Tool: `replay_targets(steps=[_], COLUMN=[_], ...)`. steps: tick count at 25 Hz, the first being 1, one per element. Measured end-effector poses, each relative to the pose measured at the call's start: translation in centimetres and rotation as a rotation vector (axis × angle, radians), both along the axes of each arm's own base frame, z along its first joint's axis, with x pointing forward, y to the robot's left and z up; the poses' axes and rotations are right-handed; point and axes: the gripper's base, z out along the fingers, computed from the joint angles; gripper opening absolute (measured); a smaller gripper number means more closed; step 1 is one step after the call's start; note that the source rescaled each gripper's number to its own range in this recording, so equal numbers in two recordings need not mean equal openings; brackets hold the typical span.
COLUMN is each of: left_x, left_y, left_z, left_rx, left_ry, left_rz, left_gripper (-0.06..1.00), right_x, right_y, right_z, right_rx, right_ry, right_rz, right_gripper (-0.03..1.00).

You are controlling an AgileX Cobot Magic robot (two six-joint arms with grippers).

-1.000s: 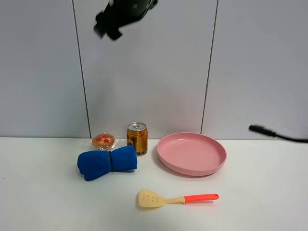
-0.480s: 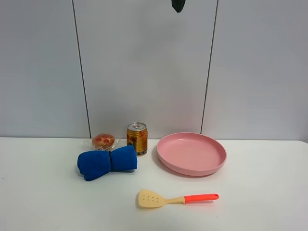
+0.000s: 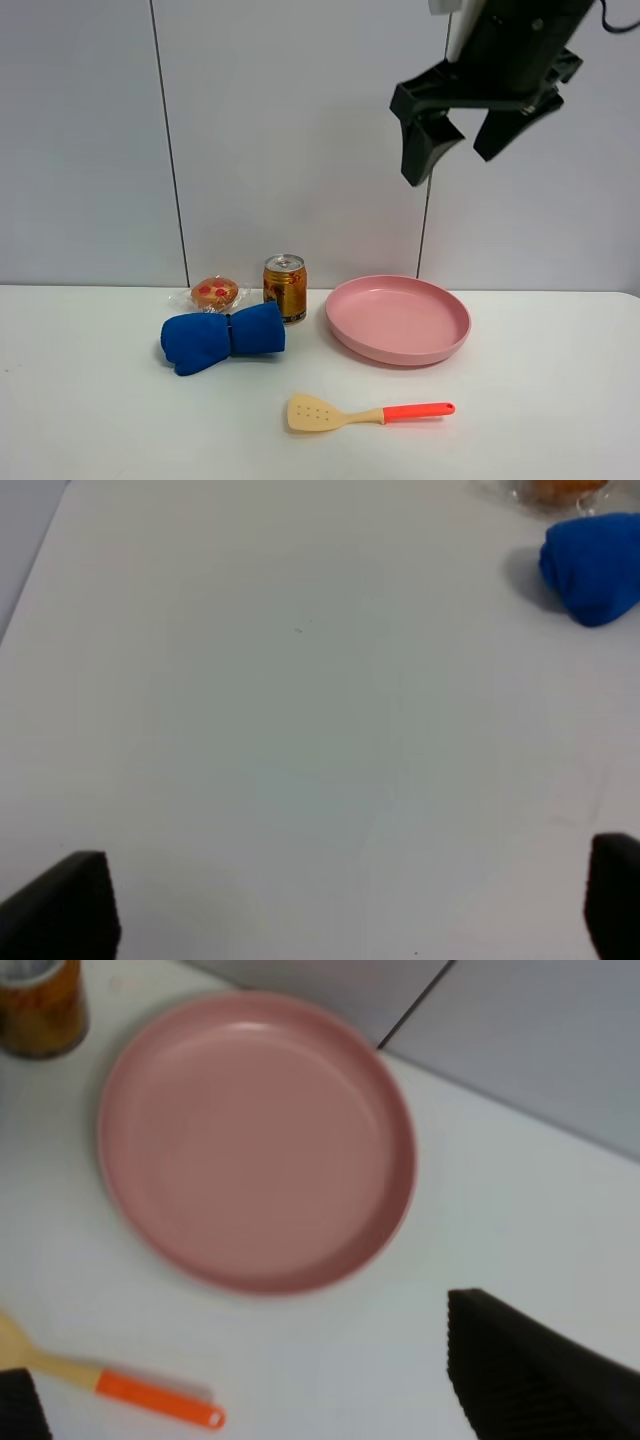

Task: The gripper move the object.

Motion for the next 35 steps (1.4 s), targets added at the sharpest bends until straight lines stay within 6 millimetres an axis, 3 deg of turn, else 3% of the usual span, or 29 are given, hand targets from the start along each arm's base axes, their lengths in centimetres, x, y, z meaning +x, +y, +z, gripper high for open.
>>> replay_targets(steps=[3,10,15,19,26,28,31,35], left_x=[0.0,0.0,0.0,0.0,0.0,0.0,0.0,0.0], left_y=[0.0,0.0,0.0,0.0,0.0,0.0,0.0,0.0], left_z=[0.0,0.0,0.0,0.0,0.0,0.0,0.0,0.0], left_rx=[0.0,0.0,0.0,0.0,0.0,0.0,0.0,0.0], left_ry=[0.0,0.0,0.0,0.0,0.0,0.0,0.0,0.0], left_rz=[0.0,0.0,0.0,0.0,0.0,0.0,0.0,0.0], left_gripper=[1.0,1.0,1.0,1.0,1.0,1.0,1.0,1.0], right_x=[-1.6,-6.0,-10.2,-15.1,-23.7,-25.9,-28.0,-29.2], right_y=[-2.2,-8.7,-12.9,-16.0,-19.0,-19.4,-19.6,-19.6], right_z=[-2.0,-3.7,-3.1,-2.3,-1.7,-1.9,-2.9,-5.6], right_rx=[0.061,0.175,0.232,0.263,0.264,0.239,0.236,0.24], right_ry=[0.049,0.072,-0.002,-0.085,-0.235,-0.281,-0.312,-0.329], right_rz=[-0.033,-0.185,-0.297,-0.394,-0.568,-0.597,-0.613,-0.605], right_gripper=[0.57,0.57,0.57,0.57,0.57,0.65,0.84,0.9])
